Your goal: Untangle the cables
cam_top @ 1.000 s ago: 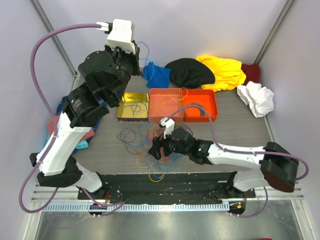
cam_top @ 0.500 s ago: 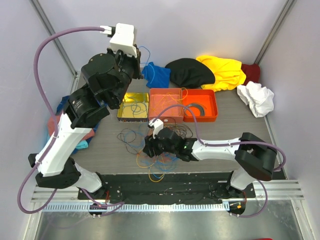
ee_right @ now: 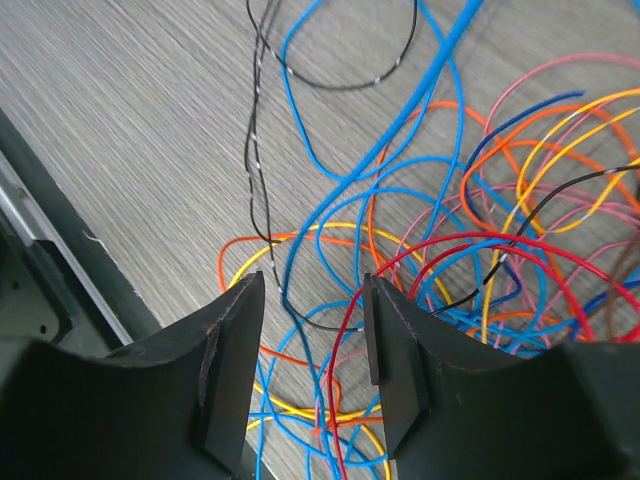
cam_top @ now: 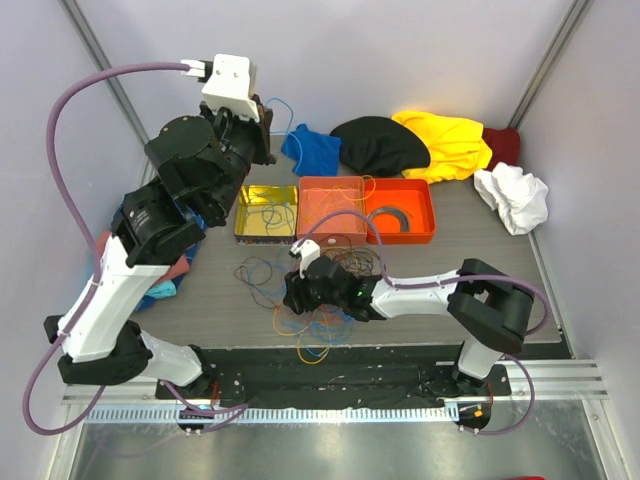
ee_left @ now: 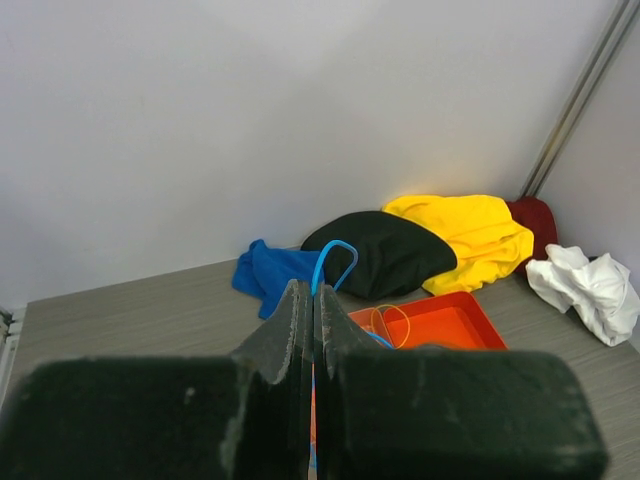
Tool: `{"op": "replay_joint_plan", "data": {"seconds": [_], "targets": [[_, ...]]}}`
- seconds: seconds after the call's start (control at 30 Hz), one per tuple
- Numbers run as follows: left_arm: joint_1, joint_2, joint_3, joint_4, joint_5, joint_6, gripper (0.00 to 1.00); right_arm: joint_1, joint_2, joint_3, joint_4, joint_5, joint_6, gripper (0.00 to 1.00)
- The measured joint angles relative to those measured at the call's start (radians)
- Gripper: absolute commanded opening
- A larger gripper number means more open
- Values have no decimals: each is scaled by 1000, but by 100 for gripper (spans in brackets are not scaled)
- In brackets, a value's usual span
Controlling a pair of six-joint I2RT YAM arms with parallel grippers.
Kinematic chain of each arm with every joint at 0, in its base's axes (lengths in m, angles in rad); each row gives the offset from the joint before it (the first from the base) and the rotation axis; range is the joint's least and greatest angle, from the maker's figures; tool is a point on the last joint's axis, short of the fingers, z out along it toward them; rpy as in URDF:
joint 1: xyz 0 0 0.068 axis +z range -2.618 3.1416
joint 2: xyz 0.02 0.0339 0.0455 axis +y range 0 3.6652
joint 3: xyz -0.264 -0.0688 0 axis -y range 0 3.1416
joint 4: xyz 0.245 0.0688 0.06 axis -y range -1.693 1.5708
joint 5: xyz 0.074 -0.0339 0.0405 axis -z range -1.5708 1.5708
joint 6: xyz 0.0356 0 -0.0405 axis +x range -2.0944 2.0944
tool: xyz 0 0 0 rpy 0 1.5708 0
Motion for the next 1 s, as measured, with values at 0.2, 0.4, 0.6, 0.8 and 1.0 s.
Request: {"op": "replay_joint_plan", "data": {"seconds": [0.2,0.4,0.6,0.8,1.0], "targets": [[0,-24,-29,0,0,-1,0,0,46,10,-4,-10,9,12],[0,-56,-95,3,-11,-2,0,0,-99,11,-87,60,5,7],[0,-136,-272,39,-28,-31,0,0,-387,164,-274,163,-56,2],[0,-201,-451,74,-27,-103,0,0,-480,418,-414,269,-142,1],[1,-308,-697,179,32,-197,5,0,-480,454,-519,337,-183,1]]}}
